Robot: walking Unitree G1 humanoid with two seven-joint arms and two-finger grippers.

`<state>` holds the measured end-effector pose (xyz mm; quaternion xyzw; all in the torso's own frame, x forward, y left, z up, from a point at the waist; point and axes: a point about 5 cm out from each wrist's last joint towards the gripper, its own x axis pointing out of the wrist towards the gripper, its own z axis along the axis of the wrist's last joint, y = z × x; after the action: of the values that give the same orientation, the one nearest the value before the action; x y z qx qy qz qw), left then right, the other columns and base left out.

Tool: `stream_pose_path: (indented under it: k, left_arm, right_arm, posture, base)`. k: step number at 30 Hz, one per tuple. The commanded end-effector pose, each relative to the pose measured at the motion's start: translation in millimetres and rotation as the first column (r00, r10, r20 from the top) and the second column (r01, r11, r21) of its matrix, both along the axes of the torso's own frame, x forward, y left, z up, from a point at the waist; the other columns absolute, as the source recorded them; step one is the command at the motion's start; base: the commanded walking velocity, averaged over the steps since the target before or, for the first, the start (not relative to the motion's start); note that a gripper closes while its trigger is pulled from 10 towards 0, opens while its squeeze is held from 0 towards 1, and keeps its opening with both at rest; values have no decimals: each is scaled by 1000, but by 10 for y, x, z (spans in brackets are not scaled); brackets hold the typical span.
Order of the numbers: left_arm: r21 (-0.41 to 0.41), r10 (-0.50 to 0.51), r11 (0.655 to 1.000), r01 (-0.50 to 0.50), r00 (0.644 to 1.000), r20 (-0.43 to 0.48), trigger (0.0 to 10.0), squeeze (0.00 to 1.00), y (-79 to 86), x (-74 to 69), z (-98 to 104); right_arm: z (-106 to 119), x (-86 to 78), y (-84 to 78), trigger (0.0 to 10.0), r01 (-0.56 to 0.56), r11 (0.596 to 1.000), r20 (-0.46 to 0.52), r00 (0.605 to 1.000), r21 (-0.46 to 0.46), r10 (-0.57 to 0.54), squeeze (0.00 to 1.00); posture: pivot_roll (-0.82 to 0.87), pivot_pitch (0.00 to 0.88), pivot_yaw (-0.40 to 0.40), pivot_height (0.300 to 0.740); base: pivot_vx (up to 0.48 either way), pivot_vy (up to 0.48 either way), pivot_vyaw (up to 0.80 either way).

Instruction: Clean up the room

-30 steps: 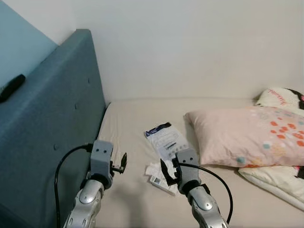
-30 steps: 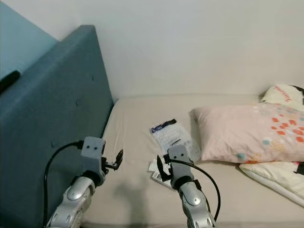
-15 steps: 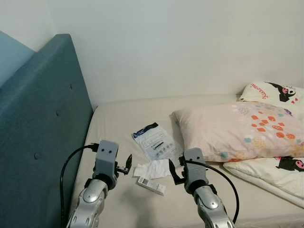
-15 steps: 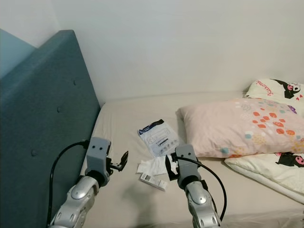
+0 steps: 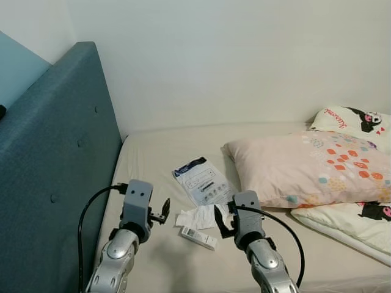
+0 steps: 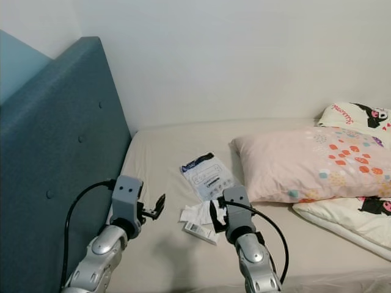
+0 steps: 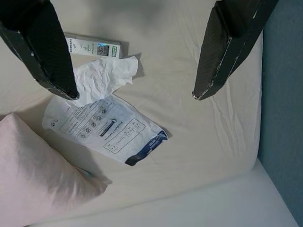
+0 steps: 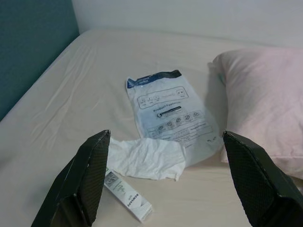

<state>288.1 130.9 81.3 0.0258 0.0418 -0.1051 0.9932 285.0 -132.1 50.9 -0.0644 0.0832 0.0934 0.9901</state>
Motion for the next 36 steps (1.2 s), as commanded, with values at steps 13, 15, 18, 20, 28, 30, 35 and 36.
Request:
stream_pose_path:
  k: [13,15,18,20,28,30,35,36]
  left_arm:
    - [28,-11,1000,12,1000,-22,10000,0,-2,3,-41]
    - [42,23,999,-23,1000,-20,10000,0,31,15,-55]
    - [50,49,998,-48,999,-18,10000,0,66,14,-66]
    - [53,54,997,-53,998,-20,10000,0,85,3,-74]
    - [57,42,998,-40,999,-22,10000,0,94,-24,-82]
    - [59,40,998,-39,999,-23,10000,0,94,-26,-83]
    - [75,3,997,-1,1000,-25,10000,0,47,-30,-81]
    - [75,3,997,-1,1000,-25,10000,0,47,-30,-81]
  right_arm:
    - [-38,-39,15,10000,1,1000,-20,1000,16,-1,0]
    - [-8,-26,-23,10000,25,1000,4,1000,20,-25,0]
    - [13,-24,-50,10000,36,999,19,999,31,-36,0]
    - [20,-27,-64,10000,34,999,24,999,32,-35,0]
    - [19,-28,-81,10000,25,1000,24,999,16,-25,0]
    - [20,-28,-82,10000,24,1000,25,999,15,-25,0]
    - [12,-36,-71,10000,28,999,22,999,17,-28,0]
    - [12,-36,-71,10000,28,999,22,999,17,-28,0]
  posture:
    - [-3,82,12,666]
    - [-2,85,10,662]
    - [-3,86,9,653]
    - [-2,90,5,643]
    - [2,95,3,628]
    - [2,95,3,628]
    - [4,96,6,628]
    - [4,96,6,628]
  base:
    - [0,0,0]
    - [0,0,0]
    - [0,0,0]
    - [0,0,0]
    - [0,0,0]
    - [0,0,0]
    - [0,0,0]
    - [0,0,0]
